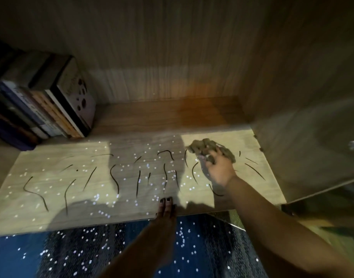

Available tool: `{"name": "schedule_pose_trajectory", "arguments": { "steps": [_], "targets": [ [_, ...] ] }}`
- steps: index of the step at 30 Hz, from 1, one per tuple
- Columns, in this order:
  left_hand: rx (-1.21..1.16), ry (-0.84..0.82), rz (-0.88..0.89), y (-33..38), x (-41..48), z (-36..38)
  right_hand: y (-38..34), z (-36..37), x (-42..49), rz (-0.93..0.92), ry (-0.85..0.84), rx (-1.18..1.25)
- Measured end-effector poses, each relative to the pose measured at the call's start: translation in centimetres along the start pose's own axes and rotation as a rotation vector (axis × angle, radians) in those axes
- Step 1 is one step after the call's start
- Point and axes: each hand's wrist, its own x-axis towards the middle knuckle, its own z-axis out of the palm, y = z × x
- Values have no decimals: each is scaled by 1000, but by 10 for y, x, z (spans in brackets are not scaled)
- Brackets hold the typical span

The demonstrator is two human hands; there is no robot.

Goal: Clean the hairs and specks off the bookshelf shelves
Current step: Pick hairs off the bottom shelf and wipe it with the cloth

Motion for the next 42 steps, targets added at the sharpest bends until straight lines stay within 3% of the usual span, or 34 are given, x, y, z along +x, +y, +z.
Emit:
{"name": "schedule_pose_trajectory", "arguments": {
  "steps": [4, 8, 11, 15, 19, 22, 28, 30, 34, 38, 42],
  "targets": [
    [62, -51, -32, 0, 3, 0, 1, 13, -62, -128, -45, 235],
    [-29, -36, -36, 2, -2, -2, -9, -14, -101, -22, -74, 604],
    [-80, -28, -52, -1, 0, 2, -11, -48, -82, 27, 115, 829],
    [-6, 2, -45, 0, 1, 3, -7, -73, -20, 13, 215, 805],
    [26, 14, -45, -2, 3, 7, 3, -42, 28, 108, 189, 540],
    [32, 46, -45, -4, 3, 12, -2, -8, 16, 117, 94, 278],
    [-69, 1, -13, -1, 0, 5, -10, 20, -92, -242, -112, 82],
    [-9, -46, 2, -3, -3, 1, -10, 20, -126, -178, -168, 129],
    [-112, -24, 64, -8, -19, -12, -8, 20, -172, -68, -188, 386],
    [-237, 215, 162, -25, -44, 6, -4, 0, -170, -18, 9, 581],
    [-361, 366, 97, -41, -76, 35, 2, -24, -142, 69, 276, 578]
  ]
}}
